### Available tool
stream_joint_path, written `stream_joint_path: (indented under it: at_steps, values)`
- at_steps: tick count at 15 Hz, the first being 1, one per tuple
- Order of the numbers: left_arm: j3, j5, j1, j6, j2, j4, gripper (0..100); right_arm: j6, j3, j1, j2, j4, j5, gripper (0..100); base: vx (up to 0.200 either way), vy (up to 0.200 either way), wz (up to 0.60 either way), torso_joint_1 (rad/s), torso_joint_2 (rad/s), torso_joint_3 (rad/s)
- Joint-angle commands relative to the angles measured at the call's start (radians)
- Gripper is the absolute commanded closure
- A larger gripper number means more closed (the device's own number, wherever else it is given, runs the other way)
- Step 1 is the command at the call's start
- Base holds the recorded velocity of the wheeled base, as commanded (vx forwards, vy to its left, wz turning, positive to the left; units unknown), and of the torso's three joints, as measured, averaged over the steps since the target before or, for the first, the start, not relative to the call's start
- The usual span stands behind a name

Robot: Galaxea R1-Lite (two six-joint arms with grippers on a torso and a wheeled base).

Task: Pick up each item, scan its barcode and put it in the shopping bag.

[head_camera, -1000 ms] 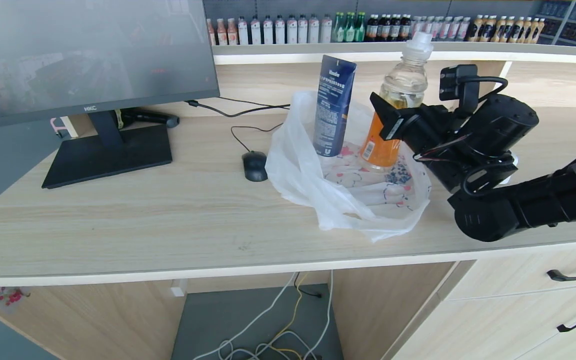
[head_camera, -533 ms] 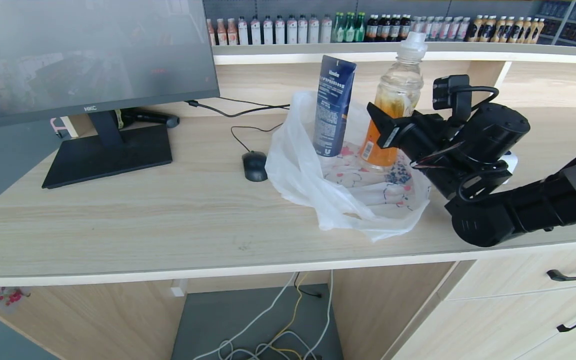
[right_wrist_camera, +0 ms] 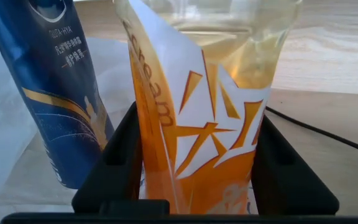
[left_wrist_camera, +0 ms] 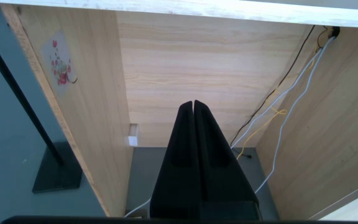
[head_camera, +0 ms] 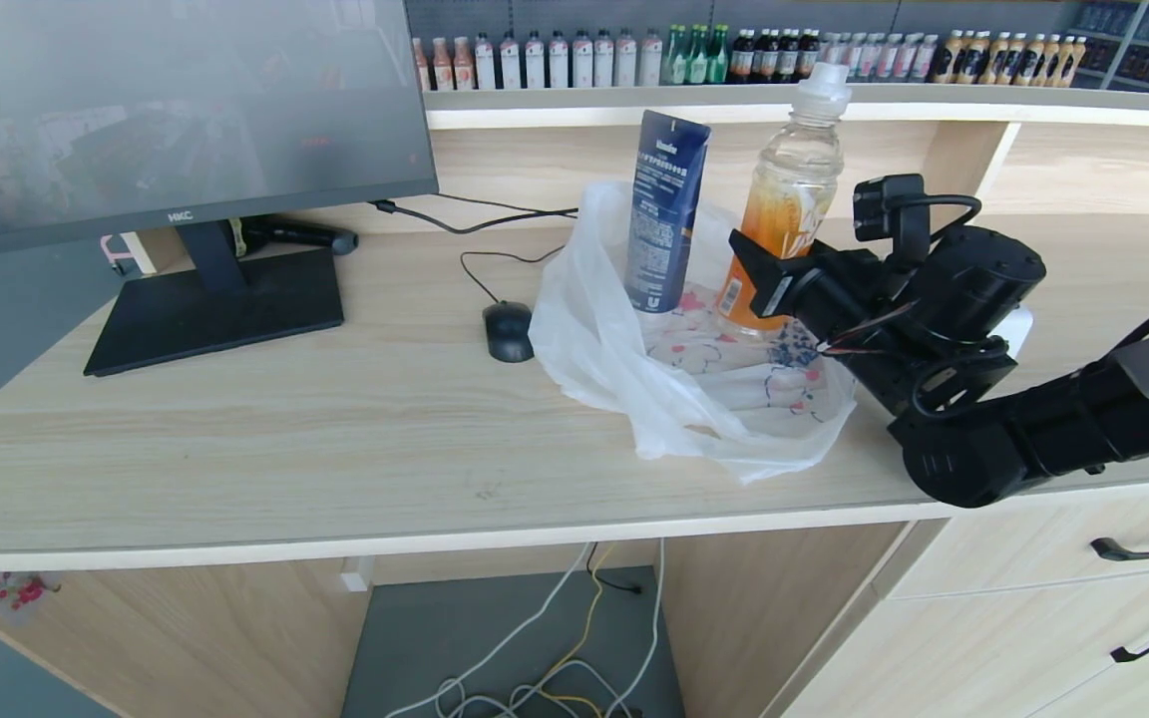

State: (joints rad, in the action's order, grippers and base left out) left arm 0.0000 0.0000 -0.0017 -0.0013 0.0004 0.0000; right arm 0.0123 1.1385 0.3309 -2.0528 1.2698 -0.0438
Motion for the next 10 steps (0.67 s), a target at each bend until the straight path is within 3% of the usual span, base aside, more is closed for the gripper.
stream_joint_path:
  at_steps: [1,6,7,10]
  values:
    - [0.000,0.000,0.000,0.000,0.000,0.000,100,0.001,-0.002,-0.003,-0.001,0.000,-0.001,100,0.000,0.000,0.00,0.000,0.00,0.000]
    - [0.000,0.000,0.000,0.000,0.000,0.000,100,0.001,0.001,-0.021,0.002,-0.006,-0.001,100,0.000,0.000,0.00,0.000,0.00,0.000]
    - [0.000,0.000,0.000,0.000,0.000,0.000,100,0.005,-0.003,-0.016,0.008,-0.004,-0.001,0,0.000,0.000,0.00,0.000,0.00,0.000]
    - [0.000,0.000,0.000,0.000,0.000,0.000,100,0.008,-0.034,-0.018,0.028,-0.001,-0.001,0,0.000,0.000,0.00,0.000,0.00,0.000]
